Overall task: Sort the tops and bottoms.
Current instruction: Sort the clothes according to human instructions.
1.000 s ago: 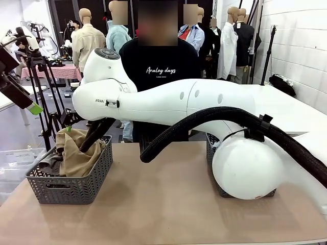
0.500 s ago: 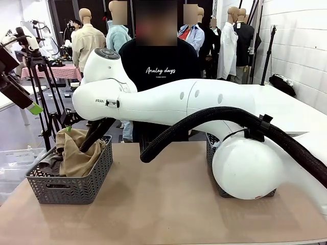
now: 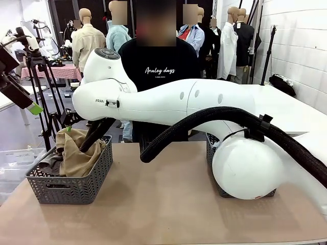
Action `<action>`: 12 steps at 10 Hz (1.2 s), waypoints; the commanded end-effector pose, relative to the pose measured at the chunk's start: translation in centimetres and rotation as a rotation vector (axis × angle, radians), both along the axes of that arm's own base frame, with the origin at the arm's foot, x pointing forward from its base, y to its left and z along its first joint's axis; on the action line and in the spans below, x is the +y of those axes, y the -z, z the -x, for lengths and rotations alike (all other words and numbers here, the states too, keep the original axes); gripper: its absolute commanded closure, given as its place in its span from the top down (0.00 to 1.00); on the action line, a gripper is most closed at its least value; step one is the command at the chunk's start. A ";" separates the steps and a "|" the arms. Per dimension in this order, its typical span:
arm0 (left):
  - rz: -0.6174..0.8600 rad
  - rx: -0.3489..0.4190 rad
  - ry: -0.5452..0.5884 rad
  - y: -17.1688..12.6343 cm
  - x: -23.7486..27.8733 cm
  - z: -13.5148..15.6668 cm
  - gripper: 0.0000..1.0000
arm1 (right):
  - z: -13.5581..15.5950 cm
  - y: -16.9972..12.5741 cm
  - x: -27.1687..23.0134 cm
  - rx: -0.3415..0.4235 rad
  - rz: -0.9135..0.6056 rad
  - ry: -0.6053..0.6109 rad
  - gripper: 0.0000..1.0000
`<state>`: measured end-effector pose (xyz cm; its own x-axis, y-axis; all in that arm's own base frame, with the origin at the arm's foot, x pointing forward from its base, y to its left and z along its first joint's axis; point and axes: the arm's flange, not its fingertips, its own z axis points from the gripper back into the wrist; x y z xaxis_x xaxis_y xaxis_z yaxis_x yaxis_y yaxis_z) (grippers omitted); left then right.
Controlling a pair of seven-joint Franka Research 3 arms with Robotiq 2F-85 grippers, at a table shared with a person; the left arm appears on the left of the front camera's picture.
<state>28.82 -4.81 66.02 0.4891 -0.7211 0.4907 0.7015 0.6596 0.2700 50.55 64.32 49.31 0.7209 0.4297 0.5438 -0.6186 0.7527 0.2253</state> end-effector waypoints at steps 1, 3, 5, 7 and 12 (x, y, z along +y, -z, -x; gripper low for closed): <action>-0.006 0.008 -0.008 -0.2 0.1 0.2 1.00 | 0.0 -0.3 0.1 -0.007 -0.009 -0.005 1.00; -0.006 0.008 -0.008 -0.2 0.1 0.2 1.00 | 0.0 -0.3 0.1 -0.007 -0.009 -0.005 1.00; -0.006 0.008 -0.008 -0.2 0.1 0.2 1.00 | 0.0 -0.3 0.1 -0.007 -0.009 -0.005 1.00; -0.006 0.008 -0.008 -0.2 0.1 0.2 1.00 | 0.0 -0.3 0.1 -0.007 -0.009 -0.005 1.00; -0.006 0.008 -0.008 -0.2 0.1 0.2 1.00 | 0.7 -1.0 -2.2 -0.008 0.045 0.032 1.00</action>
<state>28.82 -4.81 66.02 0.4891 -0.7211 0.4907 0.7015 0.6596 0.2700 50.71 63.96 49.82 0.7208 0.4289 0.5446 -0.6158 0.7569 0.2189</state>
